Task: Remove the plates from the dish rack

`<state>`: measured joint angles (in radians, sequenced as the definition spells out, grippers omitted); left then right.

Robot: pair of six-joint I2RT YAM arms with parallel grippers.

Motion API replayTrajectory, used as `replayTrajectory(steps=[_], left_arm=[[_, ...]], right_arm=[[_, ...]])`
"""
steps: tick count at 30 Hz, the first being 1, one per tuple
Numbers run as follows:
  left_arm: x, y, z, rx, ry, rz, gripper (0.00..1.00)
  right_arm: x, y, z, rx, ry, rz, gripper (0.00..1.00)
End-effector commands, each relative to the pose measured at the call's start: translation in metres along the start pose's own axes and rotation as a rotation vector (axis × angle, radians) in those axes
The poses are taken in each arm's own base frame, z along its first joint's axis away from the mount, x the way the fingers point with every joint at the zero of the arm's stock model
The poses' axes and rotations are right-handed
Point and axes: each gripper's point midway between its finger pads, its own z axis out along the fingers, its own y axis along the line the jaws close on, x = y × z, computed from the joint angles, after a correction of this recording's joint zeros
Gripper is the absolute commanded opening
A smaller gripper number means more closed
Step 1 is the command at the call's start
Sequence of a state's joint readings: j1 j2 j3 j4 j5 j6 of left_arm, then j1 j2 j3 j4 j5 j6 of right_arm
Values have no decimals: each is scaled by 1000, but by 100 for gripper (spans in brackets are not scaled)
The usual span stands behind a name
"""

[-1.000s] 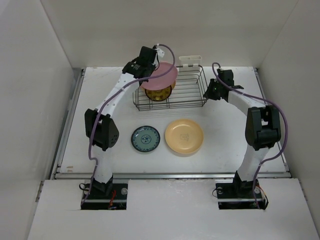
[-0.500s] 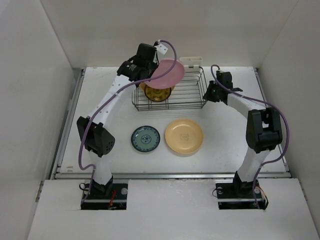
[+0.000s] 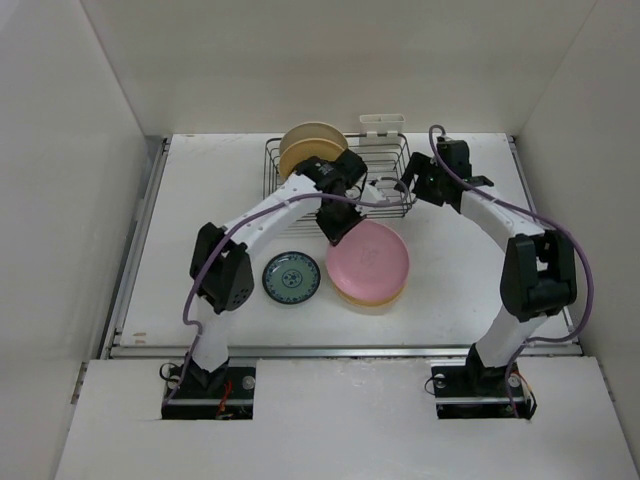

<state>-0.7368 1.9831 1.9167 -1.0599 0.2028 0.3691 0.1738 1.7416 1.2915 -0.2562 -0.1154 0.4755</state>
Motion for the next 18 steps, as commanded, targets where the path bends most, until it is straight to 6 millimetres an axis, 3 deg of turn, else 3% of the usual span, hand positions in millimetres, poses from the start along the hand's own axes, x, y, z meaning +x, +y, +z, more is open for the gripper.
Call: replayTrajectory(steps=[1,7,10,11,12,14,16,18], left_arm=[[4,-3,16,56,39,-48,0],[-2,-10,39,90,100,-81,3],[-5,-13,40,89,91,-80,24],[-5,-13,40,89,91,-80,33],[-7,-17,37,89,82,-69,51],[-9,-17,31,85,67,-66,60],[-14,-15,11,74,33,-68,70],[-19,-13,-7,60,-9,-78,71]], right_arm=[[-11,7,-20,3,-48,-10,81],[-17,4,-30,31,-71,-10,81],[-22,6,-36,29,-93,-11,81],[-26,6,-40,33,-107,-12,81],[-28,6,-44,40,-114,-12,81],[-32,6,-49,42,-131,-23,81],[-34,6,-54,50,-142,-22,81],[-40,7,-64,54,-164,-33,81]])
